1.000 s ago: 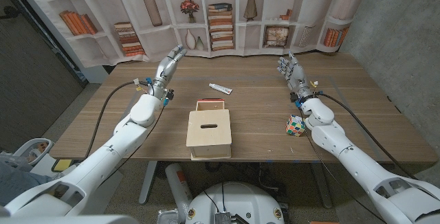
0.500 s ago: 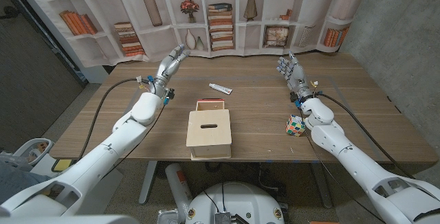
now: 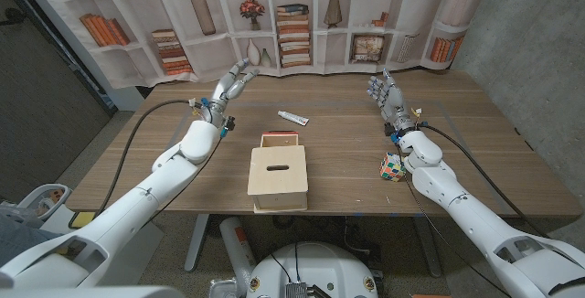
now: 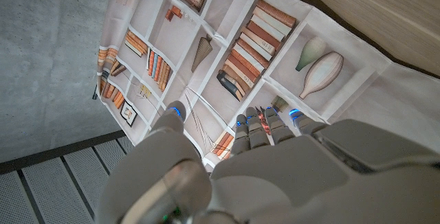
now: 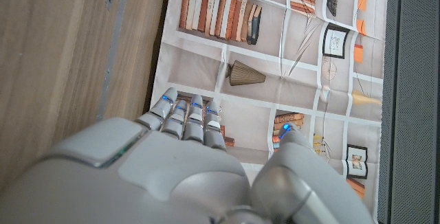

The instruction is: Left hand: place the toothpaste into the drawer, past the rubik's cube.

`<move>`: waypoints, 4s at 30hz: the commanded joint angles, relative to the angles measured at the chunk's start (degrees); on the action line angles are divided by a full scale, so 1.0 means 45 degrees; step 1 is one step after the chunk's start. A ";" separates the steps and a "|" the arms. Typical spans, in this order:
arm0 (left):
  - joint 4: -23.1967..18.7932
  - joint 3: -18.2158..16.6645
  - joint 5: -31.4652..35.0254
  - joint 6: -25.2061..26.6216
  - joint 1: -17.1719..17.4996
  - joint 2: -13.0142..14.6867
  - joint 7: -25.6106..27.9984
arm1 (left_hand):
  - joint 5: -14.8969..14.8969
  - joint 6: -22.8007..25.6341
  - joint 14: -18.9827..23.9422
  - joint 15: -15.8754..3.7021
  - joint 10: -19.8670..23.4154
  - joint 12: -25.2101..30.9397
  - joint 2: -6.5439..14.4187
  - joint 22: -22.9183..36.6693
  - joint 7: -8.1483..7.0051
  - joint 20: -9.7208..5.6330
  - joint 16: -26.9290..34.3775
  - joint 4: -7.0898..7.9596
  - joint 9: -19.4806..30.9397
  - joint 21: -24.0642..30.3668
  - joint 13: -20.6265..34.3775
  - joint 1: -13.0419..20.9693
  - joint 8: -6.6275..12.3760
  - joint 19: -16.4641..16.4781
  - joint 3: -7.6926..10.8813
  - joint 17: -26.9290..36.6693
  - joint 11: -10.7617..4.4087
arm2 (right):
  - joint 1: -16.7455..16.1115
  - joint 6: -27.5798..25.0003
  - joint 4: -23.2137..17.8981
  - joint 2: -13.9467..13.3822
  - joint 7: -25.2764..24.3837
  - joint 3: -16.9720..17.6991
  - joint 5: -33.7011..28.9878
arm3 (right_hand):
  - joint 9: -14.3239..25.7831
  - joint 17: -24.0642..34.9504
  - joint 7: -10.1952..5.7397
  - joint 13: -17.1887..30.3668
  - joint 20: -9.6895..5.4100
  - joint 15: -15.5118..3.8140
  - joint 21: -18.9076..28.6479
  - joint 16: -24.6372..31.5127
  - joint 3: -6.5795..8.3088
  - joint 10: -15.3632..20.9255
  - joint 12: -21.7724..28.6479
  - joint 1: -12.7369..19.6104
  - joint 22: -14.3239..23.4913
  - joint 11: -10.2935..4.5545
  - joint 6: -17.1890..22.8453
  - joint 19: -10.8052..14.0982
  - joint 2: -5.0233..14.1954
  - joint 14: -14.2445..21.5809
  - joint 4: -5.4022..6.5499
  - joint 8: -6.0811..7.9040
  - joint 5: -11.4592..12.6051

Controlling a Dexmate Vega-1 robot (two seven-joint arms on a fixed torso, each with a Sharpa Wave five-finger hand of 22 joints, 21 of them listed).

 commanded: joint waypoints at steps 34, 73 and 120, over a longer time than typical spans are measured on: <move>-0.1226 0.1423 0.4473 0.2728 -0.0711 0.0728 0.1405 | -0.0067 0.0266 0.0193 -0.0343 0.0255 -0.0029 0.0024 0.0037 -0.0141 -0.0435 -0.0060 -0.0164 0.0036 0.0022 0.0081 0.0346 -0.0063 0.0043 0.0033 0.0045 -0.0208 | 0.0235 0.0001 0.0354 0.0188 -0.0063 -0.0045 -0.0032 | 0.0040 0.0050 -0.0013 0.0044 -0.0038 0.0016 -0.0214 0.0009 0.0023 0.0061 0.0048 0.0051 0.0048 0.0013 0.0120 0.0144 0.0157 0.0193 -0.0157 0.0006 -0.0097; -0.2497 0.2278 0.6139 0.4974 -0.1076 0.1044 0.0440 | 0.0027 -0.0086 -0.0360 -0.0291 0.0033 -0.0219 -0.0335 0.0030 -0.0392 -0.0177 -0.0250 -0.0555 0.0046 -0.0049 0.0093 0.0848 -0.0311 -0.0112 -0.0083 0.0058 -0.0457 | 0.0110 0.0592 0.0799 0.0523 0.0848 0.0361 0.0899 | 0.0038 0.0060 -0.0020 0.0047 -0.0009 0.0005 -0.0405 0.0036 -0.0010 0.0134 0.0055 0.0066 0.0055 0.0031 0.0205 0.0350 0.0236 0.0340 -0.0213 0.0011 -0.0160; -0.3318 0.4390 0.9064 0.8904 -0.3102 0.0628 -0.3017 | 0.0768 0.1365 0.0033 -0.0645 0.1437 -0.0091 -0.1422 0.0094 -0.2744 0.1222 0.0085 -0.1367 0.0044 0.0072 0.0061 0.3784 0.0049 -0.0429 -0.0218 0.0050 -0.1741 | -0.0076 0.0801 0.0512 0.0424 0.0724 0.0520 0.0882 | 0.0040 0.0066 -0.0051 0.0051 0.0010 0.0002 -0.0677 0.0013 -0.0066 0.0198 0.0054 0.0064 0.0062 0.0037 0.0299 0.0441 0.0290 0.0381 -0.0277 0.0010 -0.0219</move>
